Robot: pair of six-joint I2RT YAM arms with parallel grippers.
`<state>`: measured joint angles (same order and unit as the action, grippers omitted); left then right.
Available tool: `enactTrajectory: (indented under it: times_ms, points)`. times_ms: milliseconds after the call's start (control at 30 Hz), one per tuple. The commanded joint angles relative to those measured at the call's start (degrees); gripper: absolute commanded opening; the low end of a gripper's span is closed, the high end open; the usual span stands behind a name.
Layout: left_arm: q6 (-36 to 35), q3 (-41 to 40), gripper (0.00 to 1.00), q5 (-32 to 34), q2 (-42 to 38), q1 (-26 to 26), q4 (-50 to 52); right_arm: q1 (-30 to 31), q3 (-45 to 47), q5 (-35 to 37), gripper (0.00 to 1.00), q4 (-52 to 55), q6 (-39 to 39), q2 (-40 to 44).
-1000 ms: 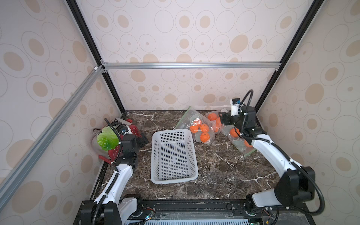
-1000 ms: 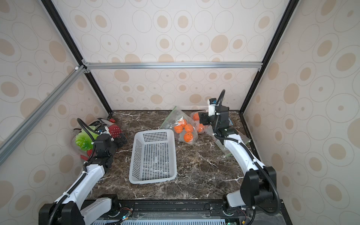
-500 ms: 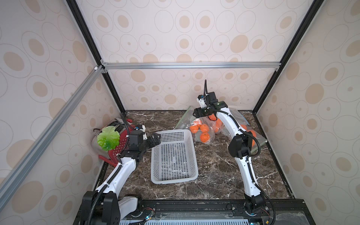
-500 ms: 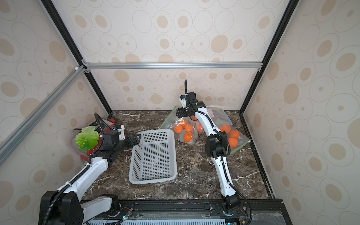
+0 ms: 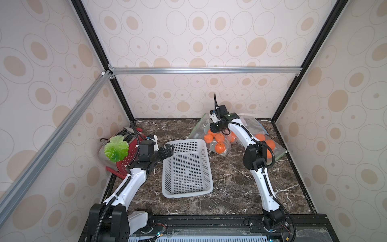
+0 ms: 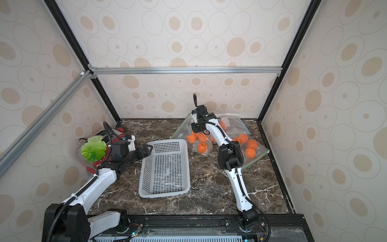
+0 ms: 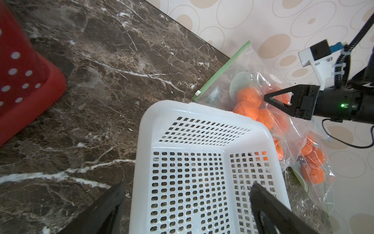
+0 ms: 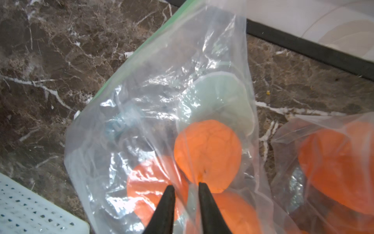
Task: Open the zip-top bag and take out the orange
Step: Move the basket to the center of the board.
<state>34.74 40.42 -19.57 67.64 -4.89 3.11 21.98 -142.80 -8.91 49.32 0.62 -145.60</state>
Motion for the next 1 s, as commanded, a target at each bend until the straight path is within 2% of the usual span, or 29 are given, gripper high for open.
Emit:
enactTrajectory:
  times_ms: [0, 100, 233, 333, 467, 667, 800, 900, 967]
  points:
    - [0.68, 2.12, 0.97, -1.92, 0.33, -0.17, -0.91, 0.44, 0.74, -0.32, 0.08, 0.95, 0.22, 5.02]
    - [0.75, 2.03, 0.97, -3.68, 0.61, -0.39, -3.37, 0.48, 4.41, -1.14, 0.0, -1.21, -0.74, 9.66]
    - [1.17, 2.72, 0.97, -6.35, 2.53, -0.98, -6.87, 0.51, 16.62, -2.85, 0.0, -7.13, -1.62, 19.91]
    - [0.55, 4.2, 0.97, -7.69, 4.6, -2.37, -8.52, 0.5, 31.67, -3.81, 0.0, -14.14, -1.61, 30.86]
    - [-2.03, 7.6, 0.97, -8.28, 7.3, -5.2, -8.87, 0.37, 55.0, -0.87, 0.0, -26.08, -2.18, 46.63]
    - [-1.8, 11.56, 0.97, -13.95, 11.92, -6.61, -14.11, -0.85, 79.36, 6.31, 0.0, -39.25, -7.12, 64.57]
    - [-7.17, 16.89, 0.95, -18.18, 16.29, -10.43, -11.67, -1.5, 88.1, 5.07, 0.0, -44.25, -9.69, 72.37]
    - [-14.17, 21.48, 0.94, -16.83, 19.13, -15.62, -5.33, -1.52, 91.46, 5.81, 0.0, -42.88, -9.63, 78.06]
    - [-14.56, 22.95, 0.94, -17.61, 21.08, -17.32, -5.97, -1.59, 94.91, 7.15, 0.0, -41.98, -10.03, 82.78]
